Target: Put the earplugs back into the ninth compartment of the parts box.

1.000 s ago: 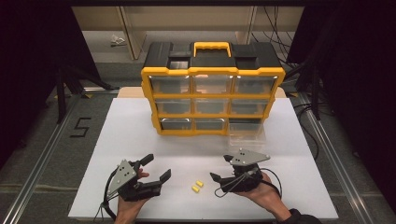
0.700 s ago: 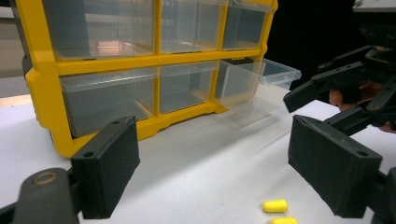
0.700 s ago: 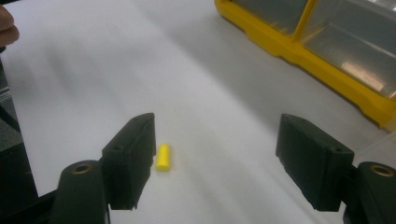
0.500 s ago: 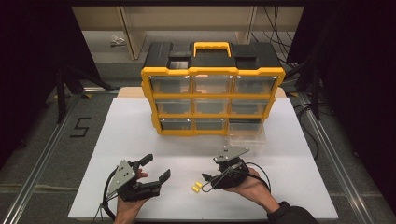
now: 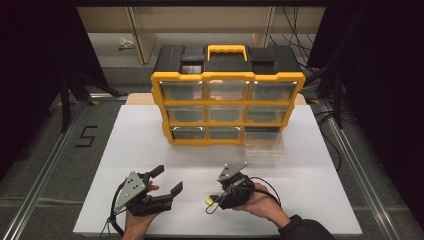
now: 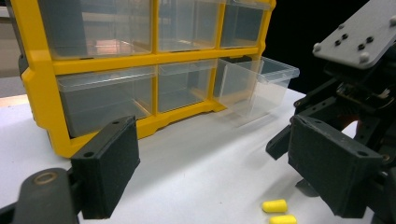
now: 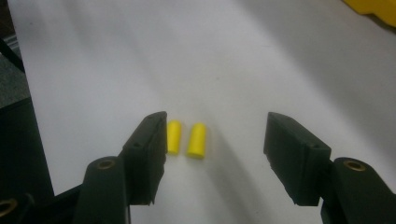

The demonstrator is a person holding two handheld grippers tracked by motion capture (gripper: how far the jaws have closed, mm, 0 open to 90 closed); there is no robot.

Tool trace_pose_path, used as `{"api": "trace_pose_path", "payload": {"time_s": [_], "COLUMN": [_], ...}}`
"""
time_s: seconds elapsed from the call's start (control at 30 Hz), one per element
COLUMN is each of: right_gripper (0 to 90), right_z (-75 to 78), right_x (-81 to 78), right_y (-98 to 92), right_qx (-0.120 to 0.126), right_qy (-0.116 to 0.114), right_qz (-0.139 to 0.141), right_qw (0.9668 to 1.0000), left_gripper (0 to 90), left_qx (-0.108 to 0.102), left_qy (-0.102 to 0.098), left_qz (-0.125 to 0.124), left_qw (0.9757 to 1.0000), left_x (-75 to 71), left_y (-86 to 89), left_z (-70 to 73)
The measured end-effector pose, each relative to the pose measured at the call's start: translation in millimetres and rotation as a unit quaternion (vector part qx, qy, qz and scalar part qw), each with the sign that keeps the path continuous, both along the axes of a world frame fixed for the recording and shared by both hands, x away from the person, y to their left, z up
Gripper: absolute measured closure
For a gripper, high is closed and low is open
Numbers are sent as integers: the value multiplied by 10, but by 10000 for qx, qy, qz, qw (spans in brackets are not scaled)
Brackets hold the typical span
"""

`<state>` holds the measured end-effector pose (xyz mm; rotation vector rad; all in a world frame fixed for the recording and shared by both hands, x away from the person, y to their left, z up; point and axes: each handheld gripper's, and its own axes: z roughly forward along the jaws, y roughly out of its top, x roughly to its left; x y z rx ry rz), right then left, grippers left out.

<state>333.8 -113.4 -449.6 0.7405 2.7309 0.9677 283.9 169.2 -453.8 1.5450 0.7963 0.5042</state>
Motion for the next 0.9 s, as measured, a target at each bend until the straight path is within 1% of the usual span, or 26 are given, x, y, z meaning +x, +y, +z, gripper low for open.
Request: {"api": "trace_pose_path", "payload": {"time_s": [0.1,0.13,0.2,0.27,0.3,0.33,0.4,0.43,0.47,0.5,0.63,0.8,0.9], "right_gripper": [440,440,478,492,533,533,561,604,618,618,685,798,823], "right_z": [-40,-40,-70,-85,-124,-124,-158,-183,-192,-192,-211,-206,-188], "right_x": [18,18,41,53,71,71,81,84,89,89,101,96,98], "right_y": [43,43,84,97,119,119,127,132,134,134,142,145,133], "right_qx": [-112,-112,-205,-228,-283,-283,-345,-387,-409,-409,-420,-401,-384], "right_qy": [67,67,158,182,243,243,271,332,356,356,476,562,505], "right_qz": [21,21,62,61,50,50,93,99,109,109,181,267,250], "right_qw": [9999,9999,9996,9996,9993,9993,9990,9986,9985,9985,9978,9973,9977], "left_gripper": [158,158,159,158,158,158,159,159,158,158,158,159,158], "left_qx": [7,12,11,-4,-3,0,-6,-9,-7,-5,16,8,7], "left_qy": [-2,-1,9,22,25,26,27,24,21,21,31,32,34], "left_qz": [-31,-32,-37,-31,-31,-29,-30,-24,-17,-19,-43,-45,-53], "left_qw": [10000,10000,10000,10000,10000,10000,10000,10000,10000,10000,10000,10000,10000], "left_x": [-2,-2,2,3,3,3,1,1,0,1,6,6,7], "left_y": [-5,-5,-4,-3,-2,-1,2,3,2,0,-8,-5,-6], "left_z": [3,2,1,0,-1,-1,-1,0,1,0,-4,-3,-3]}}
